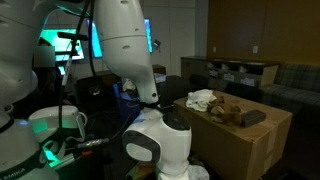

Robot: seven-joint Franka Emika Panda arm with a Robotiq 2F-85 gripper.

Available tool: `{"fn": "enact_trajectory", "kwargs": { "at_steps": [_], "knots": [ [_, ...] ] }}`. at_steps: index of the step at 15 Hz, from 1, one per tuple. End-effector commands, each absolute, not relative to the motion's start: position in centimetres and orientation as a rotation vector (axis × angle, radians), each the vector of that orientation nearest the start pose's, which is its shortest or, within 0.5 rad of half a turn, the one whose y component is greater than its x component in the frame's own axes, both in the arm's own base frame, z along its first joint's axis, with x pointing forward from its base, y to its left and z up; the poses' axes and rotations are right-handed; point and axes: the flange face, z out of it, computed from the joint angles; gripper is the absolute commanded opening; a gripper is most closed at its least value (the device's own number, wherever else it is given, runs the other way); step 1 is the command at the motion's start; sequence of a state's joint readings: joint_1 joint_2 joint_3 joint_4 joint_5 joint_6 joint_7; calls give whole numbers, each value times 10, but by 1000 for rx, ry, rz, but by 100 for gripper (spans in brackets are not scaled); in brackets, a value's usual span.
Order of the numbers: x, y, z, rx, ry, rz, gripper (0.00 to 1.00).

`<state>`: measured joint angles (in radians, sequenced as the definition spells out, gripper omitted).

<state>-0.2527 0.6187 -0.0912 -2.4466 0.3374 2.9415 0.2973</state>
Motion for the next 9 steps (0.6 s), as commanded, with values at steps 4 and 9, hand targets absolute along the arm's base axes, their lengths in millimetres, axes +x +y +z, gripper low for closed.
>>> {"fn": "enact_trajectory", "kwargs": {
  "at_steps": [4, 9],
  "knots": [
    [410, -184, 24, -2699, 1604, 171, 100],
    [420, -190, 13, -2671, 1656, 156, 100]
  ]
}}
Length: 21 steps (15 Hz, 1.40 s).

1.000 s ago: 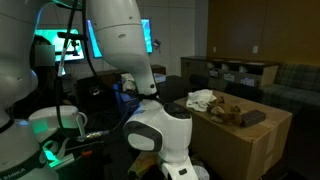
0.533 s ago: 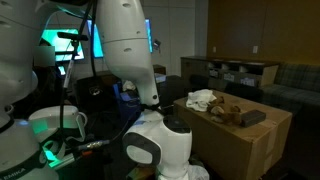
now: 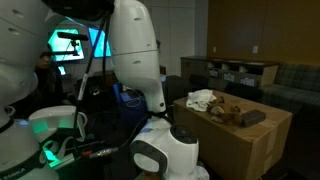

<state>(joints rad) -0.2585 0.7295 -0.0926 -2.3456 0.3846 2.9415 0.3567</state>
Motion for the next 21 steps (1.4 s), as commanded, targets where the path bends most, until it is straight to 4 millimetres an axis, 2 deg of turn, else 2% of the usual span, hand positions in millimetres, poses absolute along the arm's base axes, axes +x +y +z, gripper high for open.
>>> {"fn": "enact_trajectory", "kwargs": {
  "at_steps": [1, 11, 21],
  "knots": [
    [421, -191, 10, -2669, 1665, 156, 100],
    [428, -207, -12, -2632, 1749, 151, 100],
    [435, -230, -24, -2631, 1811, 115, 100]
  ]
}}
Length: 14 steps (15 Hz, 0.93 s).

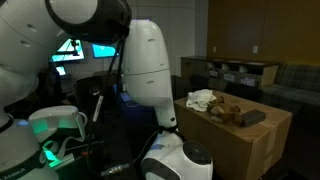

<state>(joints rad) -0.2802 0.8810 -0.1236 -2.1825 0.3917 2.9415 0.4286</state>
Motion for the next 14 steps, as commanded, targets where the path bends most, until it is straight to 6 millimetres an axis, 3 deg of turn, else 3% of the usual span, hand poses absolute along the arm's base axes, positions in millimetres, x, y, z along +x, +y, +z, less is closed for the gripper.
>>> {"fn": "enact_trajectory", "kwargs": {
  "at_steps": [1, 6, 11, 14],
  "knots": [
    [436, -231, -27, -2631, 1812, 114, 100],
    [438, -232, -34, -2636, 1811, 120, 100],
    [444, -230, -31, -2651, 1783, 104, 49],
    [448, -228, -28, -2661, 1766, 92, 29]
  ]
}}
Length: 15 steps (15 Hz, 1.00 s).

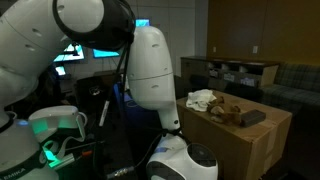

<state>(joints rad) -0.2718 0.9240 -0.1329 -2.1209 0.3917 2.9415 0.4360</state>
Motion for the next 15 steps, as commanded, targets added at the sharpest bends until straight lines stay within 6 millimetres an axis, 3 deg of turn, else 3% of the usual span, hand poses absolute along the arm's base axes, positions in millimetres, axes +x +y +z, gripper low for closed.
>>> {"fn": "enact_trajectory", "kwargs": {
  "at_steps": [1, 4, 9, 15],
  "knots": [
    [449, -228, -27, -2663, 1762, 89, 22],
    [452, -224, -21, -2668, 1743, 80, 0],
    [460, -207, 2, -2716, 1646, 82, 2],
    [471, -167, 59, -2876, 1405, 144, 2]
  ]
}}
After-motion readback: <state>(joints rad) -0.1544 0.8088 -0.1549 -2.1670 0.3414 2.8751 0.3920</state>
